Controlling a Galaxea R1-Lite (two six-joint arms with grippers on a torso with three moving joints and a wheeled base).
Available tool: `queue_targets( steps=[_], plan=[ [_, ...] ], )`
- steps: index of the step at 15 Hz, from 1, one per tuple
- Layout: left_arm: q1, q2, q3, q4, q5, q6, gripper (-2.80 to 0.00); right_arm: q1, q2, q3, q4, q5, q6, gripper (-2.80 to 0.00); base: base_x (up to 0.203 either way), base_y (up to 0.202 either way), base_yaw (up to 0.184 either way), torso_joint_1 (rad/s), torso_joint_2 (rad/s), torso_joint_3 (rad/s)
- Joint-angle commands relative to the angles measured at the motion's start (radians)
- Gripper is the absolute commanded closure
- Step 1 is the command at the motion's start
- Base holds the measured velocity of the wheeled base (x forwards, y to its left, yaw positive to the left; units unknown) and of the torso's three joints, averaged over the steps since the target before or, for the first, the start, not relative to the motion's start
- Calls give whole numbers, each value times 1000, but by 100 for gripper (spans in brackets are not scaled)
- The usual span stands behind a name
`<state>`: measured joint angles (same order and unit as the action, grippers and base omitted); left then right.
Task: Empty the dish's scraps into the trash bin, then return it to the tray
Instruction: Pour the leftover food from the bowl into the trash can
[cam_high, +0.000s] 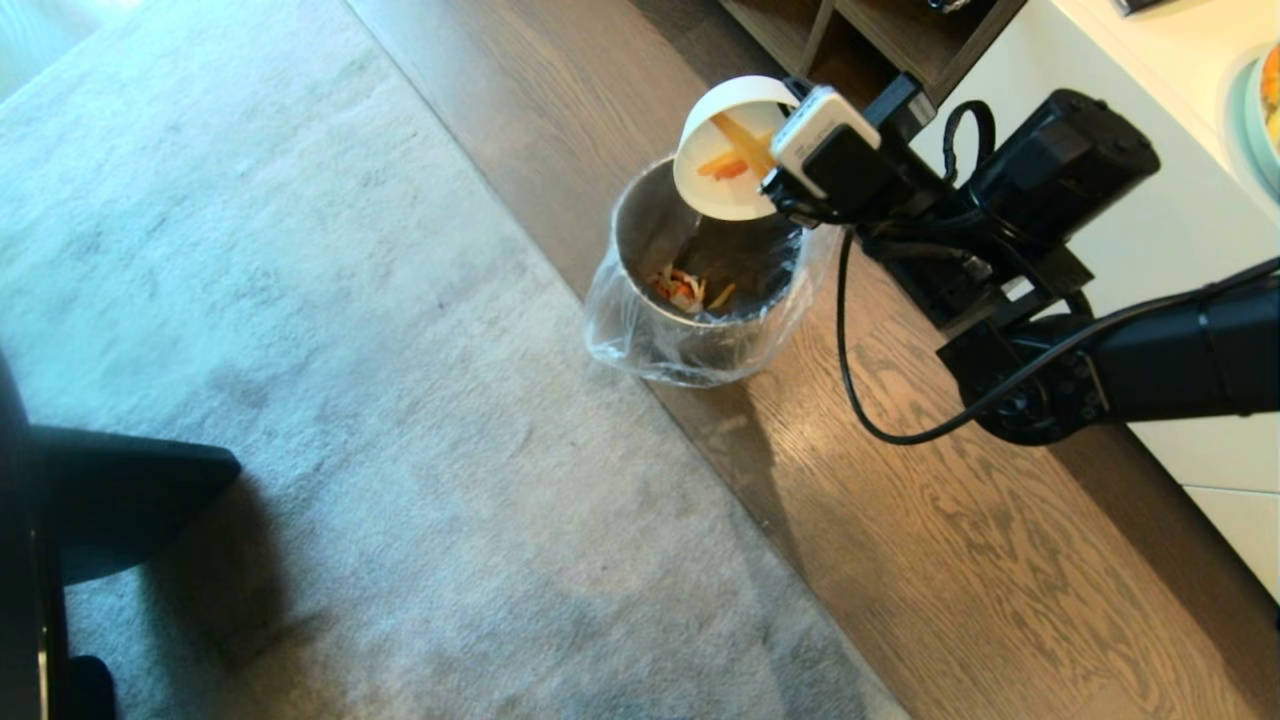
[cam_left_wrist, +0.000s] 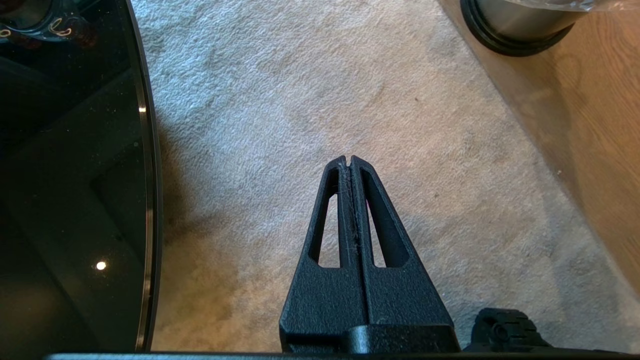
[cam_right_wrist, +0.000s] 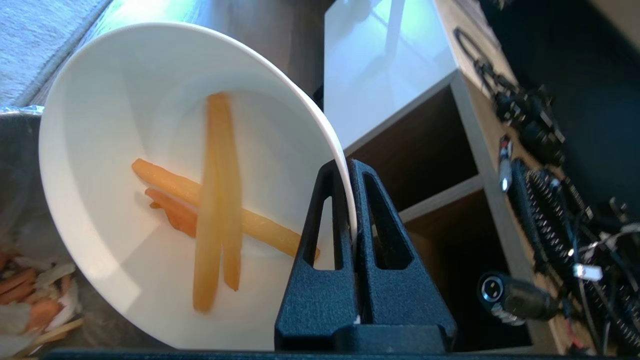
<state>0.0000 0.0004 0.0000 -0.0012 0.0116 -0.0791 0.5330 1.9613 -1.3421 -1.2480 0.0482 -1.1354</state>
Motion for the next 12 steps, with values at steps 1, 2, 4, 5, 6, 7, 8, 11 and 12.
queue_targets(
  steps=[1, 2, 4, 5, 6, 7, 8, 11, 12],
  plan=[
    [0, 0, 0, 0, 1, -1, 0, -1, 23, 2, -42, 19, -35, 0, 0, 0, 0, 0, 0, 0],
    [0, 0, 0, 0, 1, -1, 0, 1, 31, 0, -74, 21, -59, 0, 0, 0, 0, 0, 0, 0],
    [0, 0, 0, 0, 1, -1, 0, 7, 56, 5, -149, 38, -108, 0, 0, 0, 0, 0, 0, 0],
    [0, 0, 0, 0, 1, -1, 0, 8, 64, 26, -184, 50, -123, 0, 0, 0, 0, 0, 0, 0],
    [0, 0, 0, 0, 1, -1, 0, 8, 69, 60, -226, 55, -129, 0, 0, 0, 0, 0, 0, 0],
    [0, 0, 0, 0, 1, -1, 0, 8, 72, 83, -281, 57, -133, 0, 0, 0, 0, 0, 0, 0],
    [0, 0, 0, 0, 1, -1, 0, 9, 76, 88, -307, 58, -148, 0, 0, 0, 0, 0, 0, 0],
    [0, 0, 0, 0, 1, -1, 0, 8, 74, 89, -320, 76, -187, 0, 0, 0, 0, 0, 0, 0],
    [0, 0, 0, 0, 1, -1, 0, 7, 73, 83, -319, 86, -187, 0, 0, 0, 0, 0, 0, 0]
  ],
)
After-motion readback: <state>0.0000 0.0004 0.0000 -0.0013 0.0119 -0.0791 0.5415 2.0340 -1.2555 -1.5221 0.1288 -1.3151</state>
